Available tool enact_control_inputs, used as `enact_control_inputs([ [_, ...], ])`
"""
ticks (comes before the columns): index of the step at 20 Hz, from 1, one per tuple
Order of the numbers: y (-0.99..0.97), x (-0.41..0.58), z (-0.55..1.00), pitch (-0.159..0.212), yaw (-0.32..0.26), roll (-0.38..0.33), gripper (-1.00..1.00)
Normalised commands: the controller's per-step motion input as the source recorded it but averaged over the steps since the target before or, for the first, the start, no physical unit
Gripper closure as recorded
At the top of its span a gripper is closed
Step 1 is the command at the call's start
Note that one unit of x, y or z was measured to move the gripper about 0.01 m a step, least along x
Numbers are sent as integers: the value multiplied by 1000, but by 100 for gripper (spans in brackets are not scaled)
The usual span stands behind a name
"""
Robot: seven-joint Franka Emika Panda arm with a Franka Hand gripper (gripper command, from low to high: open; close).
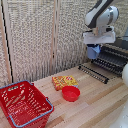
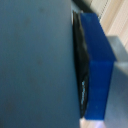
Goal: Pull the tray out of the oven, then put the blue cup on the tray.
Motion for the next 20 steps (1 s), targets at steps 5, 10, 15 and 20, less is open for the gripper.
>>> enact_control_inputs([
  [5, -923, 40, 52, 23, -9, -183, 100],
  [10, -911, 16, 154, 48, -10, -134, 100],
  [15, -558, 3, 194, 47, -1, -80, 100],
  [20, -43, -15, 94, -26, -34, -78, -100],
])
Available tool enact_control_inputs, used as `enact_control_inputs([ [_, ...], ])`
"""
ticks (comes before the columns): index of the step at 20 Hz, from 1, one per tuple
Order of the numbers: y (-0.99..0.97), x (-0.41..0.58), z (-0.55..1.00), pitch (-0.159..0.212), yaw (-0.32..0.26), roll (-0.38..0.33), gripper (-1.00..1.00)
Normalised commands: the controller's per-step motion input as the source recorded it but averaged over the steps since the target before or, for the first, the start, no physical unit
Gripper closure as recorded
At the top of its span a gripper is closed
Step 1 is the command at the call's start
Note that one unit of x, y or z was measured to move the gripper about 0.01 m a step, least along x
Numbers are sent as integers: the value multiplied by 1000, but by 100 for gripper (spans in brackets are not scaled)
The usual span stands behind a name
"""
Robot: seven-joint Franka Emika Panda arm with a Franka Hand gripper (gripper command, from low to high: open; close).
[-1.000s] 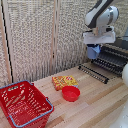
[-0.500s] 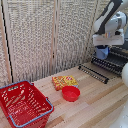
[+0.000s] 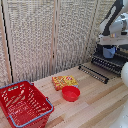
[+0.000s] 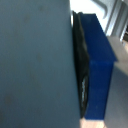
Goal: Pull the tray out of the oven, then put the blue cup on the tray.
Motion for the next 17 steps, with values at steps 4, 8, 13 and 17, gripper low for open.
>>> enact_control_inputs([
  [4, -7, 0, 231, 0, -22, -131, -100],
  [8, -6, 0, 360, 0, -8, -141, -100],
  [13, 0, 84, 725, 19, -81, -48, -100],
  [17, -8, 167, 681, 13, -118, 3, -100],
])
